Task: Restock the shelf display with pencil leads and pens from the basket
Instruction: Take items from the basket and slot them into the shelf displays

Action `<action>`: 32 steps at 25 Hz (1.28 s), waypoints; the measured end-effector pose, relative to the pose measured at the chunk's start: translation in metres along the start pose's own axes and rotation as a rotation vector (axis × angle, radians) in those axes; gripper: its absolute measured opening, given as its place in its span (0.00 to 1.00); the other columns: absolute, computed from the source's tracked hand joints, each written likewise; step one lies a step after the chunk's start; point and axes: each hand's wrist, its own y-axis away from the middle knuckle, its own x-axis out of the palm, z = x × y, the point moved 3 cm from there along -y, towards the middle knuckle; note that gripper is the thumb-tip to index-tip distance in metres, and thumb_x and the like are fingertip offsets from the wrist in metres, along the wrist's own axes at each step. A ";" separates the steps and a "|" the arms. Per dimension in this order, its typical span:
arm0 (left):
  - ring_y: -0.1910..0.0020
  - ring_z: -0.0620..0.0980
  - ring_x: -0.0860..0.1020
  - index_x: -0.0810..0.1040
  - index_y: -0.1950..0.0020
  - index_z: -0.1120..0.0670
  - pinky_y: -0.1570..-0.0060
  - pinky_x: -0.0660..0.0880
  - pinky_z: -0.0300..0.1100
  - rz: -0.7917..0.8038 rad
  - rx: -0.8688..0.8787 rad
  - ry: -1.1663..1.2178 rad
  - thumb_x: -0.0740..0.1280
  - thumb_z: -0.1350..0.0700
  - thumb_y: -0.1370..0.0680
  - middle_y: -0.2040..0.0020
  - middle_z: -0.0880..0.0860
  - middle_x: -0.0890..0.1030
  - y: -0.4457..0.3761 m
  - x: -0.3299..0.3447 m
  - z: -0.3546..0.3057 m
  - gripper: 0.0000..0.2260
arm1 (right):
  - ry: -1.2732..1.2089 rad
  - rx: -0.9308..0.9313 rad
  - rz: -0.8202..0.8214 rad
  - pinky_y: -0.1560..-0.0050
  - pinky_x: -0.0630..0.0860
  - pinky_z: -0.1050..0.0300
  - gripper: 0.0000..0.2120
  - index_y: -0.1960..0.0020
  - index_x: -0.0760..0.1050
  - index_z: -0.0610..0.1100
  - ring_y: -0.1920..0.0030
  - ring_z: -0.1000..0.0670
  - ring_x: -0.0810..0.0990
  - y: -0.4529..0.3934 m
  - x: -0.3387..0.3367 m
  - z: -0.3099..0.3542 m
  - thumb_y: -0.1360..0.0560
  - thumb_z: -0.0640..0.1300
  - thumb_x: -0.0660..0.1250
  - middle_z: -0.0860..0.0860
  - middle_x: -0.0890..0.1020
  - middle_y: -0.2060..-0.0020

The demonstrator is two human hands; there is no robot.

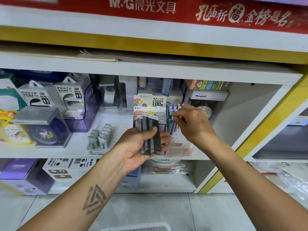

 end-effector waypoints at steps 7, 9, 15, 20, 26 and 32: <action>0.60 0.52 0.81 0.81 0.44 0.62 0.64 0.75 0.43 -0.038 0.078 -0.180 0.75 0.62 0.31 0.52 0.62 0.83 -0.003 0.002 0.004 0.16 | -0.551 0.319 0.226 0.71 0.72 0.60 0.15 0.48 0.80 0.48 0.72 0.54 0.76 0.008 -0.004 0.020 0.24 0.58 0.70 0.49 0.83 0.67; 0.60 0.52 0.81 0.81 0.43 0.63 0.65 0.76 0.42 -0.020 0.075 -0.225 0.76 0.62 0.31 0.53 0.62 0.82 -0.001 0.005 0.005 0.18 | -0.722 0.384 0.293 0.75 0.67 0.61 0.15 0.50 0.80 0.41 0.75 0.52 0.73 0.010 -0.002 0.024 0.25 0.53 0.73 0.47 0.80 0.71; 0.53 0.59 0.85 0.79 0.43 0.63 0.55 0.82 0.54 -0.170 0.102 -0.089 0.71 0.62 0.26 0.49 0.64 0.84 0.002 -0.009 -0.011 0.13 | -0.785 0.341 0.060 0.68 0.78 0.49 0.08 0.50 0.82 0.43 0.69 0.41 0.78 0.003 -0.019 0.014 0.24 0.31 0.70 0.41 0.83 0.63; 0.60 0.53 0.80 0.79 0.43 0.63 0.57 0.81 0.48 -0.256 0.119 0.021 0.67 0.57 0.21 0.54 0.59 0.82 0.005 -0.025 -0.029 0.10 | -0.300 0.014 -0.122 0.55 0.76 0.68 0.11 0.44 0.81 0.50 0.61 0.55 0.77 0.002 -0.021 0.016 0.24 0.39 0.72 0.57 0.82 0.57; 0.61 0.55 0.83 0.76 0.37 0.65 0.59 0.82 0.48 -0.205 0.084 0.028 0.62 0.60 0.19 0.56 0.61 0.83 0.009 -0.023 -0.025 0.13 | -0.137 -0.091 0.040 0.54 0.79 0.50 0.13 0.41 0.74 0.52 0.55 0.45 0.82 0.008 -0.004 0.021 0.23 0.41 0.69 0.48 0.84 0.54; 0.56 0.61 0.85 0.75 0.40 0.67 0.61 0.83 0.51 -0.194 0.097 -0.043 0.64 0.64 0.20 0.51 0.68 0.83 0.012 -0.019 -0.021 0.11 | -0.123 -0.082 0.135 0.57 0.79 0.47 0.06 0.45 0.75 0.49 0.56 0.43 0.82 0.011 0.008 0.023 0.21 0.42 0.67 0.47 0.84 0.56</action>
